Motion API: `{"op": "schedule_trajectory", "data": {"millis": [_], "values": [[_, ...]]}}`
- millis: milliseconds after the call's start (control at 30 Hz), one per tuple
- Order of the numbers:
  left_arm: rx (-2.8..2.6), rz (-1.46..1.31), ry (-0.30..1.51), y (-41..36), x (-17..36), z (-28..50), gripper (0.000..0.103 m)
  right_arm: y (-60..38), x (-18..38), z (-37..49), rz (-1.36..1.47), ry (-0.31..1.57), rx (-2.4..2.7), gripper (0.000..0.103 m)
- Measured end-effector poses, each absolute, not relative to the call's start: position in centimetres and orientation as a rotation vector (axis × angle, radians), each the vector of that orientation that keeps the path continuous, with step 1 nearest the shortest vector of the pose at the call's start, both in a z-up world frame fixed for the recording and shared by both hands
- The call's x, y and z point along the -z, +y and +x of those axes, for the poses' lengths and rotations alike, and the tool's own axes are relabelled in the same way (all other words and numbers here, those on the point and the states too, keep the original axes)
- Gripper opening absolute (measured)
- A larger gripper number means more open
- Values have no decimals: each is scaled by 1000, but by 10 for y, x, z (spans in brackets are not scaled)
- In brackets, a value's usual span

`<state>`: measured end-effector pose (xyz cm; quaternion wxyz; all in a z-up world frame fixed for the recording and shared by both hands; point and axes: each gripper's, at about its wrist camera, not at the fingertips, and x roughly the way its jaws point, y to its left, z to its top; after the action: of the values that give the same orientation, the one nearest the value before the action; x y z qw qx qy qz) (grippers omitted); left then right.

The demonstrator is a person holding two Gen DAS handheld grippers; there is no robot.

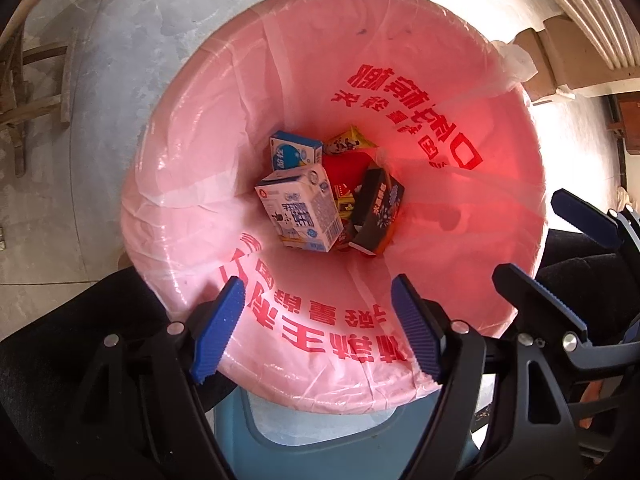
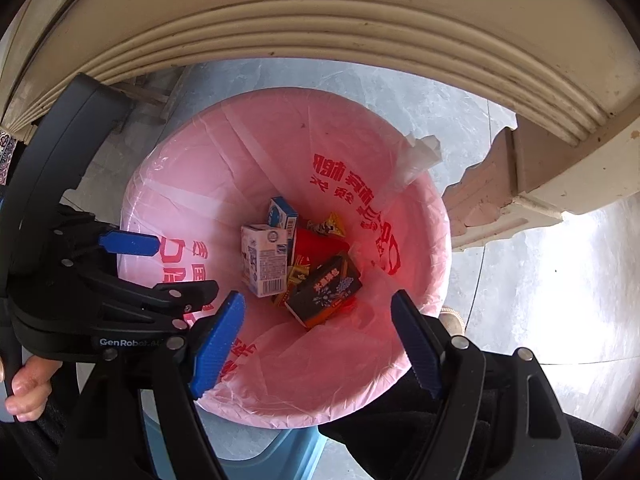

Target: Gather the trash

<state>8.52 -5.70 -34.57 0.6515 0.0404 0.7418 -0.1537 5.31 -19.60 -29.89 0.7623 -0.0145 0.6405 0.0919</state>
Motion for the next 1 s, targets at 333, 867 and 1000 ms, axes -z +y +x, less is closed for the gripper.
{"op": "schedule_trajectory", "data": {"millis": [333,867,1000], "values": [[255,153,1530,-53,292,66,74,-190,242,28,-41,1287,-164,74],[188,87,967,-61,63,14,85,-216,33,-63,-16,698,63,96],[168,59,860,-61,19,-4,87,-218,-6,-81,-18,608,98,96]]}}
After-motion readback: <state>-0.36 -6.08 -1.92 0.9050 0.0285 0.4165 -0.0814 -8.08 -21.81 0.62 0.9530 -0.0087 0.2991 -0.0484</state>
